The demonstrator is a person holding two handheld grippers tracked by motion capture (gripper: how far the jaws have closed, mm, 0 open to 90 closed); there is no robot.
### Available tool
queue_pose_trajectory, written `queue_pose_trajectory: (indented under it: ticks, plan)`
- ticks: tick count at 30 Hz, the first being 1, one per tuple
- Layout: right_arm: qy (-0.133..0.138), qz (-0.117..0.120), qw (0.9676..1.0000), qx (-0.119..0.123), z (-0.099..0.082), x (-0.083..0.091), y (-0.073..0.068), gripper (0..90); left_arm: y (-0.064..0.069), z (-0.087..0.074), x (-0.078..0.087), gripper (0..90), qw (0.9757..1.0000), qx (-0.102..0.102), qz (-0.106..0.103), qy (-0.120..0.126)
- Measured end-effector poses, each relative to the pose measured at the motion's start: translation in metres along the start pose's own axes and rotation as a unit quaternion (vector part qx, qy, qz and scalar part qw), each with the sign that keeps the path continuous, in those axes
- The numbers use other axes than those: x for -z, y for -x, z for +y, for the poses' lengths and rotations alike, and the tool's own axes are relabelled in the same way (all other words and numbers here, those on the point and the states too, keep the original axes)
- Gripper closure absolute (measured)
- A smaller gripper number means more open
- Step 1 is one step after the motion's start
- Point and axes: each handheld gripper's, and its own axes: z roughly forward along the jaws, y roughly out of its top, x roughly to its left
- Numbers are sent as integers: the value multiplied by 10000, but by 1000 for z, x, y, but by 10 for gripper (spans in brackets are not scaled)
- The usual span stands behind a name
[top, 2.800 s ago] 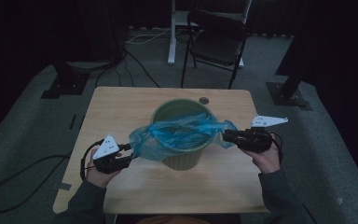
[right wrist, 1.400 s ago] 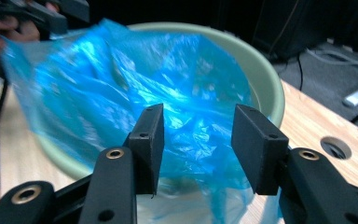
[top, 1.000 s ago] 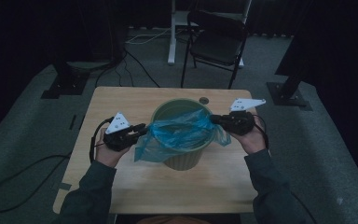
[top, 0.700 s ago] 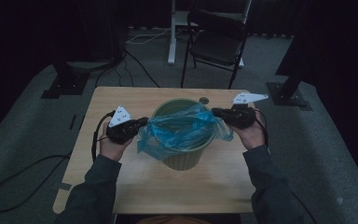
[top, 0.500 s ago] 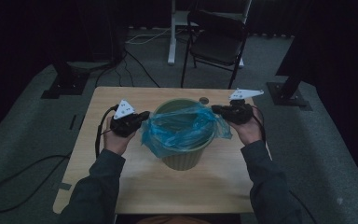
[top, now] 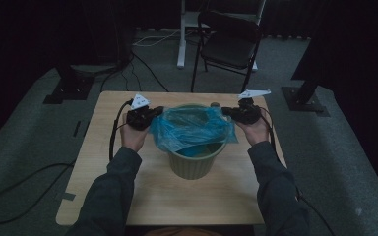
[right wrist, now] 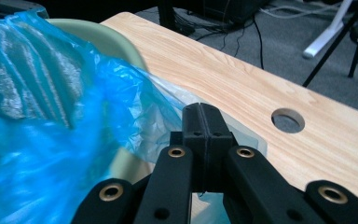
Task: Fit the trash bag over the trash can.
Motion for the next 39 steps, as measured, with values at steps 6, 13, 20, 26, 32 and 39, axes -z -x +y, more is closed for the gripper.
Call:
queue_pose_trajectory:
  ticks: [6, 13, 20, 26, 32, 39]
  plan:
    - [-195, -30, 9993, -320, -10, -12, 10, 900, -3, -13, -20, 900, 9994, 167, -41, -302]
    - [-490, -32, 9983, -321, -22, -13, 9, 900, -4, -27, -22, 900, 9985, 316, -188, -416]
    - [-579, 74, 9982, -118, -35, 5, -2, 900, -4, -39, 0, 837, 9980, 430, -347, -292]
    - [-126, 61, 9999, -55, -30, 39, -9, 797, -9, -33, 42, 641, 9978, 593, -236, 181]
    - [212, 157, 9997, -7, -27, 63, -18, 752, -3, -26, 70, 612, 9974, 499, -291, 435]
    - [365, 469, 9982, 5, -28, 71, -28, 665, 6, -21, 88, 568, 9944, 422, -670, 695]
